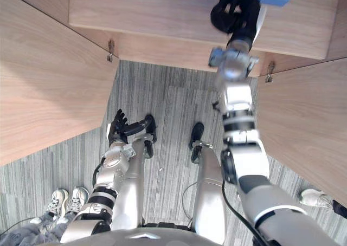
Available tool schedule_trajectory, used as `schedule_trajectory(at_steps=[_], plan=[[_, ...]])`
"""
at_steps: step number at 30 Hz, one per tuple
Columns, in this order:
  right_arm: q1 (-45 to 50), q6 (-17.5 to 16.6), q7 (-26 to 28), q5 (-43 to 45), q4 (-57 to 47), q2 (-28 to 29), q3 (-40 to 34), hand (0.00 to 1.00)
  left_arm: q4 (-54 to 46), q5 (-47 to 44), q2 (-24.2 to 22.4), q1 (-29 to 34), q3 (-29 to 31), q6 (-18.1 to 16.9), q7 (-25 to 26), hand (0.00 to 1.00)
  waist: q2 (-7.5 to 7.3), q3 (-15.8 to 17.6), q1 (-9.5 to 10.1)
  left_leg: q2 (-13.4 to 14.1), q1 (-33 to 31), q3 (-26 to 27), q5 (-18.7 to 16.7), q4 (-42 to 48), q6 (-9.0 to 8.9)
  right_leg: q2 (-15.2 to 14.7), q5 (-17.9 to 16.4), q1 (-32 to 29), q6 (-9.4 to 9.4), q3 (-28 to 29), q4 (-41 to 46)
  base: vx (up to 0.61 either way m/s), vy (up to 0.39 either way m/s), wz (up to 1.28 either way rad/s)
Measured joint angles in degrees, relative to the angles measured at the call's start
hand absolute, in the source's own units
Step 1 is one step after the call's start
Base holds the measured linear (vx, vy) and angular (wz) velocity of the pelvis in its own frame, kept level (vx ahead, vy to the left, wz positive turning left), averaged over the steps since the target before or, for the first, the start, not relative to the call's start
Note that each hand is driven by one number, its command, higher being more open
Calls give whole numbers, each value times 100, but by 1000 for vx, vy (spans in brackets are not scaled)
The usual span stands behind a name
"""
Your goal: Walk over to the cabinet, pick up the folder, carry it to the office cabinet, place the folder inside the office cabinet, then close the office cabinet door
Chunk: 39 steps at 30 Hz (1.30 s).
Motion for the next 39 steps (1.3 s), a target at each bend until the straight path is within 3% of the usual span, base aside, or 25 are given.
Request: schedule_trajectory(at_steps=[8, 13, 16, 19, 26, 27, 33, 39], plan=[[3138, -147, 601, -570, -1109, 549, 965, 0, 49, 342, 38, 453, -16, 169, -136, 100, -15, -54, -109, 30, 1265, 183, -33, -481, -42, 105, -10, 1161, 51, 82, -487, 59, -19, -8], [4642, -438, 1214, -1412, -1116, 925, 1396, 0, 521, 582, 63, 1044, -102, 178, -227, 100, -237, -626, -148, 64, 2269, 342, -39, -1095, -131, 244, 15, 2085, 89, 140, -1133, 168, -13, -11], [4875, -655, 1394, -2004, -313, 975, 1380, 0, 1112, 743, 151, 1217, -137, 190, -300, 100, -300, -994, -226, 37, 2804, 425, 77, -1609, -228, 348, 217, 2639, 146, 181, -1772, 196, 11, -14], [4826, -654, 1503, -2310, 734, 966, 1154, 0, 1472, 782, 216, 1246, -139, 238, -334, 100, -299, -1135, -267, -45, 3312, 487, 267, -2164, -265, 402, 508, 3200, 202, 212, -2501, 155, 33, -9], [4835, -591, 1491, -2505, 2477, 889, 655, 0, 1767, 1018, 400, 1555, -140, 246, -336, 100, -237, -1457, -354, -217, 4295, 623, 544, -3059, -274, 391, 752, 4045, 286, 269, -3201, 70, 22, -4], [4840, -585, 1485, -2504, 2579, 875, 600, 100, 1791, 1025, 399, 1580, -141, 246, -336, 100, -228, -1504, -356, -230, 4338, 625, 574, -3113, -267, 389, 771, 4080, 286, 271, -3240, 0, 0, 0], [4844, -431, 1358, -2411, 3420, 871, -41, 100, 2153, 1217, 400, 1688, -138, 258, -374, 100, -218, -1666, -366, -353, 4835, 636, 811, -3622, -180, 377, 905, 4395, 319, 324, -3430, -54, 15, -3], [4876, -359, 1329, -1967, 3536, 872, -226, 100, 2317, 1219, 454, 1812, -127, 313, -407, 100, -266, -1754, -372, -451, 5046, 654, 936, -3897, -167, 342, 1004, 4451, 385, 452, -3560, -103, 30, -9]])
